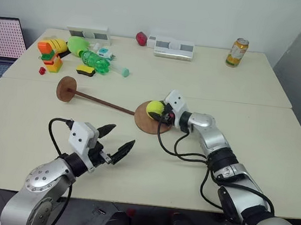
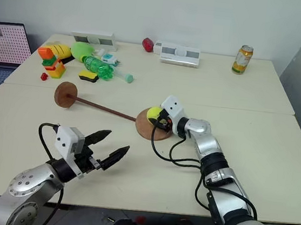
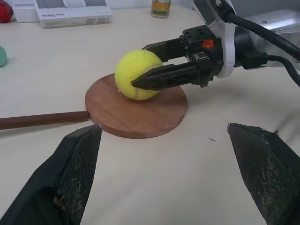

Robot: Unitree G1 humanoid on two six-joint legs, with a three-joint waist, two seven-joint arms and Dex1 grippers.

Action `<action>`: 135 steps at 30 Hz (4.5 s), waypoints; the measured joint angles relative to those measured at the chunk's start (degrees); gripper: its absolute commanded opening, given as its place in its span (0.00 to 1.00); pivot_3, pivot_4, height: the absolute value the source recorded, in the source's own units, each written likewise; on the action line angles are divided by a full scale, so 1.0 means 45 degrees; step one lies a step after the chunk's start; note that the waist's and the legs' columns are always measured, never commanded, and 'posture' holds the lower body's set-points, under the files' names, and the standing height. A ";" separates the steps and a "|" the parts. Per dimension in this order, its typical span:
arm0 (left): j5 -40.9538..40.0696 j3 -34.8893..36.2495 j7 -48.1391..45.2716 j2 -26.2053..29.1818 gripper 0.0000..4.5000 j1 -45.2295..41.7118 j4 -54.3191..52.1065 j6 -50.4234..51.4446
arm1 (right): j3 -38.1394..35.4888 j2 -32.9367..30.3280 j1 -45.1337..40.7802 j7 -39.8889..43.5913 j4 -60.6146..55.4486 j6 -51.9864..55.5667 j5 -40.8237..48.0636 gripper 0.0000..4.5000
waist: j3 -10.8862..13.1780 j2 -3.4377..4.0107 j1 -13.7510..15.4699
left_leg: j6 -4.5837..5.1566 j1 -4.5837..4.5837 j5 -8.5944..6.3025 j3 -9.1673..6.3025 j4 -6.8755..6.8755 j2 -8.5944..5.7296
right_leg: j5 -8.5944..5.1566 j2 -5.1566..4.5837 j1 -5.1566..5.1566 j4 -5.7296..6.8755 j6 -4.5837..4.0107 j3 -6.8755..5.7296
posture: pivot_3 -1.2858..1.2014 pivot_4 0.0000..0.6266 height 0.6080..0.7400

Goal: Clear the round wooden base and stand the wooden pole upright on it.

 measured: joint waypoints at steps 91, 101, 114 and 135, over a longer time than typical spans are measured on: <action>-0.6585 0.6717 0.5519 -0.2400 1.00 -0.9775 1.3823 0.2215 | -0.2499 -0.4896 0.3703 -0.0089 -1.5124 1.0393 0.9134 1.00 | 0.0024 -0.0055 0.0362 | -0.0041 -0.0050 0.0023 -0.0041 0.0019 -0.0023 | 0.0005 -0.0013 0.0008 -0.0062 0.0009 -0.0058 | 0.52 0.24 1.00; -0.4899 0.6218 0.3708 -0.1515 1.00 -1.1833 1.7602 0.0914 | -0.2692 -0.5124 0.3627 -0.0693 -1.5553 1.0954 1.0053 1.00 | 0.0025 -0.0055 0.0357 | -0.0040 -0.0051 0.0023 -0.0041 0.0018 -0.0027 | 0.0004 -0.0018 0.0005 -0.0063 0.0010 -0.0058 | 0.52 0.24 1.00; -0.4155 0.6371 0.2738 -0.1149 1.00 -1.2678 1.9462 0.0183 | -0.2524 -0.5498 0.3696 -0.1498 -1.5717 1.0855 0.9437 1.00 | 0.0024 -0.0054 0.0346 | -0.0039 -0.0049 0.0023 -0.0048 0.0019 -0.0024 | 0.0004 -0.0019 0.0002 -0.0051 0.0010 -0.0057 | 0.52 0.24 1.00; -0.4859 0.7142 0.3378 -0.1921 0.09 -1.1308 1.7207 0.1080 | -0.2404 -0.5553 0.4052 -0.1564 -1.5743 1.0488 0.8996 1.00 | 0.0023 -0.0056 0.0188 | -0.0039 -0.0053 0.0022 -0.0049 0.0017 -0.0016 | 0.0004 -0.0022 -0.0008 -0.0047 0.0009 -0.0046 | 0.52 0.24 1.00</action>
